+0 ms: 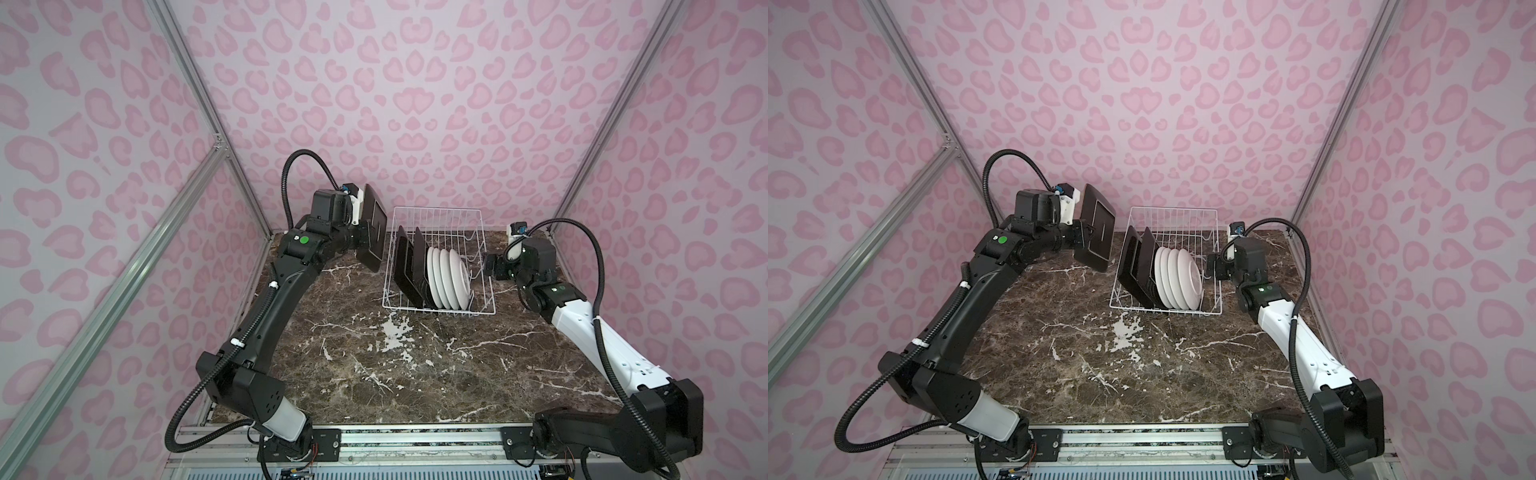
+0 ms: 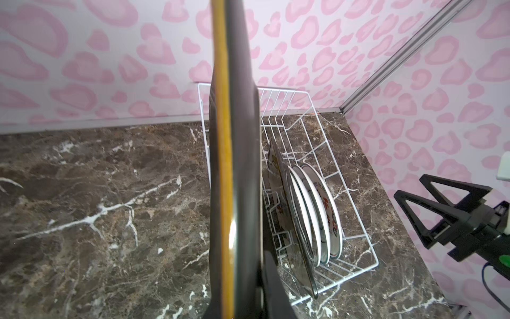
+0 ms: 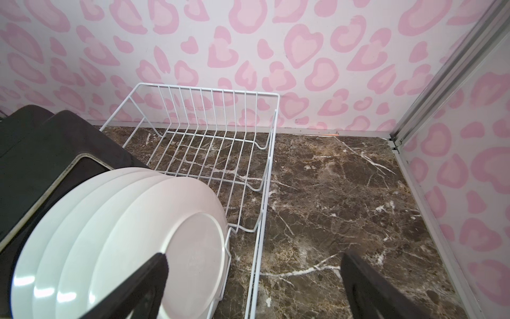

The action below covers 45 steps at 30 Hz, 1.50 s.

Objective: Unload the plates from the dish rack
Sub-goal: Pick up a plate from the dish rack.

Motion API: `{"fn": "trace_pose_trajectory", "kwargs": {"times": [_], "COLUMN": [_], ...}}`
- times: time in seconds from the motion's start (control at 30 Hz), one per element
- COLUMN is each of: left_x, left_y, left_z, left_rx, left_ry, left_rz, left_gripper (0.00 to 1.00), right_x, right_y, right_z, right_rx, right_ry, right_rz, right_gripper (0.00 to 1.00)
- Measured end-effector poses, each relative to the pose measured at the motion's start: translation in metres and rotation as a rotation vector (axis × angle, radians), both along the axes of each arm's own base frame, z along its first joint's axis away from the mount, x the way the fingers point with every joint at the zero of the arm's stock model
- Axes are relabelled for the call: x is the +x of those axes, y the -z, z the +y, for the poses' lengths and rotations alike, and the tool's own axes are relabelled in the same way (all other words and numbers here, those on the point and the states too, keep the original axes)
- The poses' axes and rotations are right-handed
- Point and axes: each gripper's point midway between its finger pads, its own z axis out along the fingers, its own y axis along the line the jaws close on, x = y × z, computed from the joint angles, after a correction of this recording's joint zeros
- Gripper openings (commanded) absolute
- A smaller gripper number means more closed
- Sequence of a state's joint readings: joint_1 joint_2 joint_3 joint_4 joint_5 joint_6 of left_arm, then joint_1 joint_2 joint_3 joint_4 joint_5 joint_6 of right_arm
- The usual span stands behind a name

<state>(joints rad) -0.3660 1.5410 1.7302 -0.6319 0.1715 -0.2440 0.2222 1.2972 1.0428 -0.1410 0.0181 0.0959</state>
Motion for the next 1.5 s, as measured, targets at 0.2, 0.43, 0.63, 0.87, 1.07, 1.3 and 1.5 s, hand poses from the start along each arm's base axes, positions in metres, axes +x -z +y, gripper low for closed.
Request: {"fn": "trace_pose_trajectory", "kwargs": {"times": [0.2,0.43,0.63,0.87,1.07,1.3,1.5], "left_x": [-0.004,0.000,-0.001,-0.006,-0.006,-0.007,-0.008], "left_y": [-0.003,-0.002,0.000,0.012,0.039,0.041,0.029], "left_z": [0.014,0.030,0.025,0.000,-0.022,-0.035,-0.045], "left_rx": [0.126,0.309,0.444,0.662,0.826,0.929,0.953], "left_ry": [0.015,0.014,0.070,0.206,0.292,0.321,0.312], "left_rz": [-0.139,-0.283,-0.394,-0.523,-0.585,-0.674,-0.758], "left_gripper": [0.03,0.03,0.03,0.03,0.03,0.03,0.03], "right_x": [0.002,0.012,0.022,0.030,0.031,0.041,0.047], "right_y": [-0.008,-0.025,-0.053,-0.084,-0.107,-0.105,-0.103], "right_z": [0.004,0.018,0.037,0.063,0.081,0.098,0.116], "right_rx": [0.031,0.116,0.233,0.459,0.594,0.732,0.800], "right_ry": [-0.008,-0.045,-0.101,-0.212,-0.284,-0.333,-0.367], "right_rz": [-0.011,-0.026,-0.047,-0.030,-0.022,0.043,0.094], "right_gripper": [0.99,1.00,1.00,0.98,0.98,0.95,0.95]}}
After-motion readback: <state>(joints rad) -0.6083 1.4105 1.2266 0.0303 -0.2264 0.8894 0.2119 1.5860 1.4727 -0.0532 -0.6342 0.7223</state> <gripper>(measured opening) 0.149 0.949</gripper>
